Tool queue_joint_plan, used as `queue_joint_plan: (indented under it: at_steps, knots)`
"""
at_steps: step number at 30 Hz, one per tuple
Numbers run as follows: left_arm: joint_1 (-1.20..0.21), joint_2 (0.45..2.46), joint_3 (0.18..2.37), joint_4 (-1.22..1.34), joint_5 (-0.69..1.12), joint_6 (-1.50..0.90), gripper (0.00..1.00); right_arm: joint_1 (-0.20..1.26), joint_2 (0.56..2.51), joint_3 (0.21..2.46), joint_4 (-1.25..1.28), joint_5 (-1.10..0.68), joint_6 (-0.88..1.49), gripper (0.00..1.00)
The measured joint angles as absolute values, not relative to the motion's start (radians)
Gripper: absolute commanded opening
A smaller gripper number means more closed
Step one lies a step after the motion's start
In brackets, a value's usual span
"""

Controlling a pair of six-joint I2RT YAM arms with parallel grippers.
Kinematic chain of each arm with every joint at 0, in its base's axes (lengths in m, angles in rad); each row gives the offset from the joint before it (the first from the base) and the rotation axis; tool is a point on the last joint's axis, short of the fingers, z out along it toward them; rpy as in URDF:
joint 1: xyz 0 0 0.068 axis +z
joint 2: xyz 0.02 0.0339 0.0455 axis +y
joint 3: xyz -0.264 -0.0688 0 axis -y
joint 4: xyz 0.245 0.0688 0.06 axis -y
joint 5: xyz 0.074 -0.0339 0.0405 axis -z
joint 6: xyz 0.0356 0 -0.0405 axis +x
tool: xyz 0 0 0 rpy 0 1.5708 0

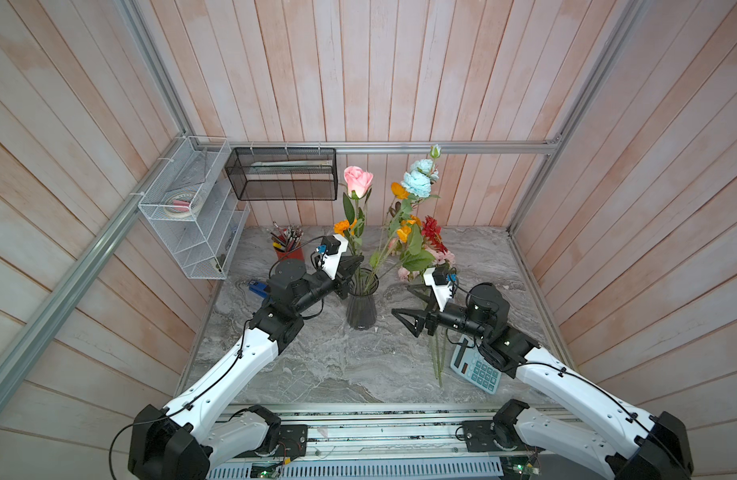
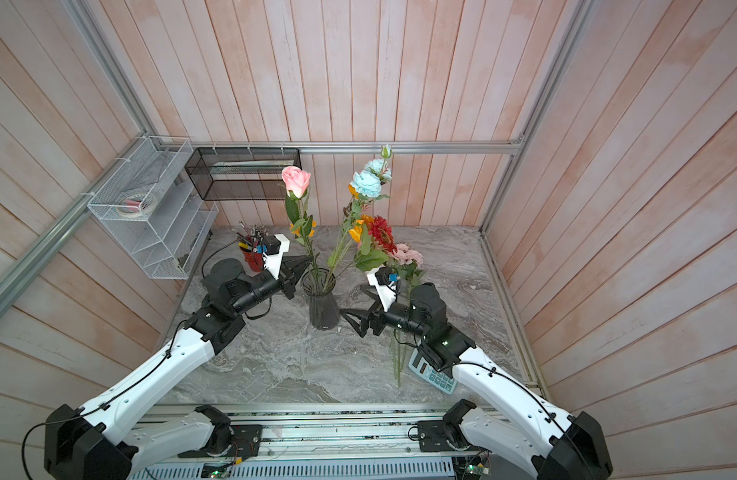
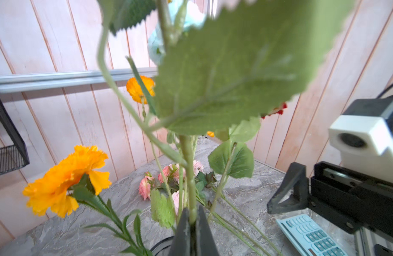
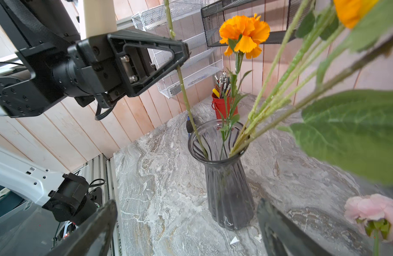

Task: Pick out pink flowers from the vase
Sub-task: Pick up the flower from the vase.

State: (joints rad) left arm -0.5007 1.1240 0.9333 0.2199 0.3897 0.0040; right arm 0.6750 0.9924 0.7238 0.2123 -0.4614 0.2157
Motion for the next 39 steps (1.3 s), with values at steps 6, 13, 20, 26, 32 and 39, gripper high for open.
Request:
queue_joint_plan:
  at_steps: [6, 13, 20, 26, 32, 39]
  knots:
    - [-0.563, 1.057, 1.063, 0.167, 0.396, 0.043, 0.00, 0.741, 1.035, 0.827, 0.182, -0.440, 0.178, 0.95]
    - [-0.584, 0.962, 1.143, 0.130, 0.396, 0.034, 0.00, 0.775, 1.077, 0.939, 0.145, -0.423, 0.137, 0.87]
    - [-0.584, 0.959, 1.117, 0.064, 0.442, -0.046, 0.00, 0.788, 1.102, 1.032, 0.127, -0.422, 0.104, 0.75]
    - [-0.601, 0.963, 1.000, 0.051, 0.499, -0.110, 0.00, 0.814, 1.127, 1.048, 0.126, -0.436, 0.100, 0.65]
    - [-0.611, 0.963, 0.950, 0.071, 0.525, -0.136, 0.00, 0.824, 1.168, 1.048, 0.126, -0.452, 0.104, 0.51]
    - [-0.611, 0.963, 0.947, 0.102, 0.525, -0.137, 0.00, 0.844, 1.193, 1.048, 0.129, -0.467, 0.105, 0.44]
